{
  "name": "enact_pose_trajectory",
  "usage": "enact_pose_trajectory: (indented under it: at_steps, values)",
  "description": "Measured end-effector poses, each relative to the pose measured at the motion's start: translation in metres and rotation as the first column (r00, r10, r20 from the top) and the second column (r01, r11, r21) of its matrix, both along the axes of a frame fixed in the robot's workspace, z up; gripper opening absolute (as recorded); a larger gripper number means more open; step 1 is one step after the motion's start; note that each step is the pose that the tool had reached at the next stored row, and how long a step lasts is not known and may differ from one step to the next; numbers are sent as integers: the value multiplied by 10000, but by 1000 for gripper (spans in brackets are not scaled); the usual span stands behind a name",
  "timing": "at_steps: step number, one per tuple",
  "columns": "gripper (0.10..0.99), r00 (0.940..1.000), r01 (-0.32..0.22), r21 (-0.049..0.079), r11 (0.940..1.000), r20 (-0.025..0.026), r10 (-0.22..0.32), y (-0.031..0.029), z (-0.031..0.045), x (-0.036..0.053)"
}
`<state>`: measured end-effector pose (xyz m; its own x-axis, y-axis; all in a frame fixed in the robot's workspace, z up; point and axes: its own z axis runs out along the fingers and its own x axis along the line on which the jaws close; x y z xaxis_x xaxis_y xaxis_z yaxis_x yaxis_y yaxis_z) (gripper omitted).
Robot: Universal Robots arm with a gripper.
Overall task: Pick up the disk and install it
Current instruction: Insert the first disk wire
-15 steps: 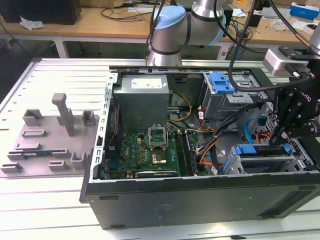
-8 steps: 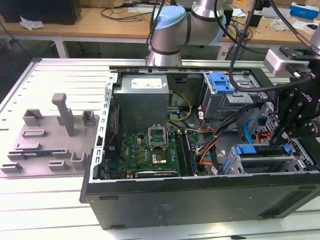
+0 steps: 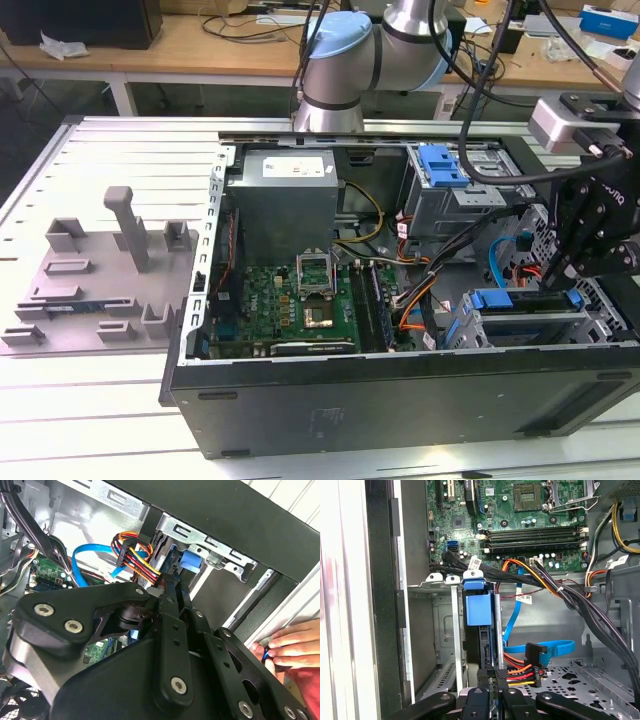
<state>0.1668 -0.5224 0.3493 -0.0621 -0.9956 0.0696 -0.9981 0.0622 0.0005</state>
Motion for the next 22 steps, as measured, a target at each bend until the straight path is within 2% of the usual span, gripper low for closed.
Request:
enact_pose_trajectory:
  at_steps: [4,9,16,22]
  values:
    - [165,10000,0,1,10000,1,0,1,-3,0]
    - [165,10000,37,1,10000,0,-37,32,-6,1]
    - [165,9995,306,0,9995,0,-306,33,-12,13]
    - [165,9995,329,-1,9995,0,-329,32,-13,13]
